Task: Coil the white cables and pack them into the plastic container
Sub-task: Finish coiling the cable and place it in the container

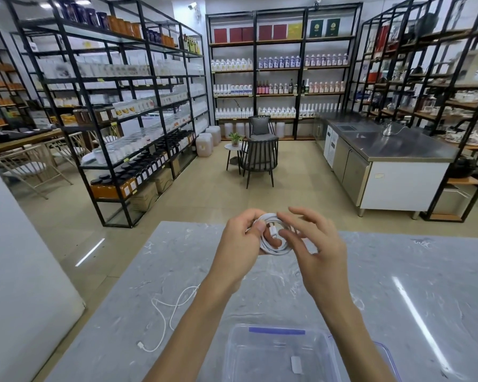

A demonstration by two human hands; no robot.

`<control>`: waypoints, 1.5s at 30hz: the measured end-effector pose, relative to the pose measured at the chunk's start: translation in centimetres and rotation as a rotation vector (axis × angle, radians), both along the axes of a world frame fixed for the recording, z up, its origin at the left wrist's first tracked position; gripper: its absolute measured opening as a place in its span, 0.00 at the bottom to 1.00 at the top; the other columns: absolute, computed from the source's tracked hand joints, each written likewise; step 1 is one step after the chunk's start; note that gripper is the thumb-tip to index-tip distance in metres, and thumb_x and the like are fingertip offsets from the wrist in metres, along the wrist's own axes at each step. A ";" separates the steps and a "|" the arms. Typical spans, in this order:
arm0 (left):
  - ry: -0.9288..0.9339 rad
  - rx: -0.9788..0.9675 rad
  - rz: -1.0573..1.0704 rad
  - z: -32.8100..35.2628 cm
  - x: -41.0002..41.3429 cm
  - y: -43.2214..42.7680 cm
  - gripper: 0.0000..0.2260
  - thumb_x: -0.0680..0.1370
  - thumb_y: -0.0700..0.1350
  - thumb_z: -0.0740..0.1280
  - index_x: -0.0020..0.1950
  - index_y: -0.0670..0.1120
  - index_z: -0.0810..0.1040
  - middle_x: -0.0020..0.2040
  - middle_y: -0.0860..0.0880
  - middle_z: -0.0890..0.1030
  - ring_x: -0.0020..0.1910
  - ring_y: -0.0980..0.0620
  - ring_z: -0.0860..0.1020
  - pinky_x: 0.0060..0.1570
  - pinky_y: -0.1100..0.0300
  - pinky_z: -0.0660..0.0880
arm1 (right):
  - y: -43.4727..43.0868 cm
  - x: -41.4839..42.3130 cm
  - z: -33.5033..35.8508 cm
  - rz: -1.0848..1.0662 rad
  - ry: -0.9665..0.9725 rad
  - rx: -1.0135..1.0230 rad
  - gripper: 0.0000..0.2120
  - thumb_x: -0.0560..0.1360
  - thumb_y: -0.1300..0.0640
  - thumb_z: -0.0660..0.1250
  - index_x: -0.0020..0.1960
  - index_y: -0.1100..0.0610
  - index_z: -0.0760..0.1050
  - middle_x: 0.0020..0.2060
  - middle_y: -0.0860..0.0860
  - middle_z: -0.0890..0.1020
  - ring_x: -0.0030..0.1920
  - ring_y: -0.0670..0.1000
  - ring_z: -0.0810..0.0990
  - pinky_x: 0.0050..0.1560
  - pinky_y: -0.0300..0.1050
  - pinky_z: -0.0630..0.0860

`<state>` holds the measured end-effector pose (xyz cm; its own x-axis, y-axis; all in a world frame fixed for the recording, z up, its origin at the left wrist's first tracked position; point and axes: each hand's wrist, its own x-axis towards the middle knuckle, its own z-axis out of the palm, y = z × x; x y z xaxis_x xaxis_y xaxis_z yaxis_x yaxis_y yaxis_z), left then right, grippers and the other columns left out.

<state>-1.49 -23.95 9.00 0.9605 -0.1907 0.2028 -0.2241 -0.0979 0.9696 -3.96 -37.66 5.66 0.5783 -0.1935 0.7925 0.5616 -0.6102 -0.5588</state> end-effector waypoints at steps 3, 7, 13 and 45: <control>0.000 0.023 -0.001 -0.1 -0.4 -0.3 0.11 0.83 0.40 0.60 0.47 0.48 0.81 0.46 0.41 0.84 0.49 0.41 0.83 0.53 0.39 0.79 | -0.1 0.3 -0.9 -0.094 -0.153 -0.168 0.15 0.75 0.62 0.69 0.59 0.51 0.81 0.52 0.49 0.80 0.46 0.49 0.74 0.45 0.42 0.73; -0.017 0.002 -0.048 -0.1 -0.9 -0.7 0.10 0.83 0.41 0.60 0.49 0.46 0.81 0.47 0.40 0.84 0.49 0.40 0.83 0.52 0.38 0.80 | -0.2 0.1 -0.9 -0.131 -0.229 -0.173 0.08 0.78 0.57 0.67 0.54 0.52 0.84 0.48 0.50 0.80 0.43 0.52 0.75 0.41 0.43 0.71; -0.073 -0.049 -0.174 0.1 -1.6 -1.0 0.10 0.83 0.40 0.60 0.53 0.48 0.81 0.41 0.46 0.84 0.42 0.49 0.84 0.52 0.43 0.81 | 0.6 -0.9 0.5 0.037 -0.085 0.242 0.07 0.78 0.60 0.65 0.48 0.48 0.76 0.45 0.43 0.80 0.47 0.46 0.79 0.44 0.37 0.74; -0.504 0.152 -0.023 -1.7 -0.1 -2.0 0.12 0.84 0.42 0.57 0.62 0.47 0.78 0.48 0.50 0.77 0.45 0.56 0.75 0.44 0.69 0.71 | 3.2 1.4 0.3 -0.097 -0.072 0.387 0.01 0.81 0.47 0.51 0.52 0.41 0.60 0.42 0.30 0.73 0.38 0.38 0.75 0.36 0.30 0.70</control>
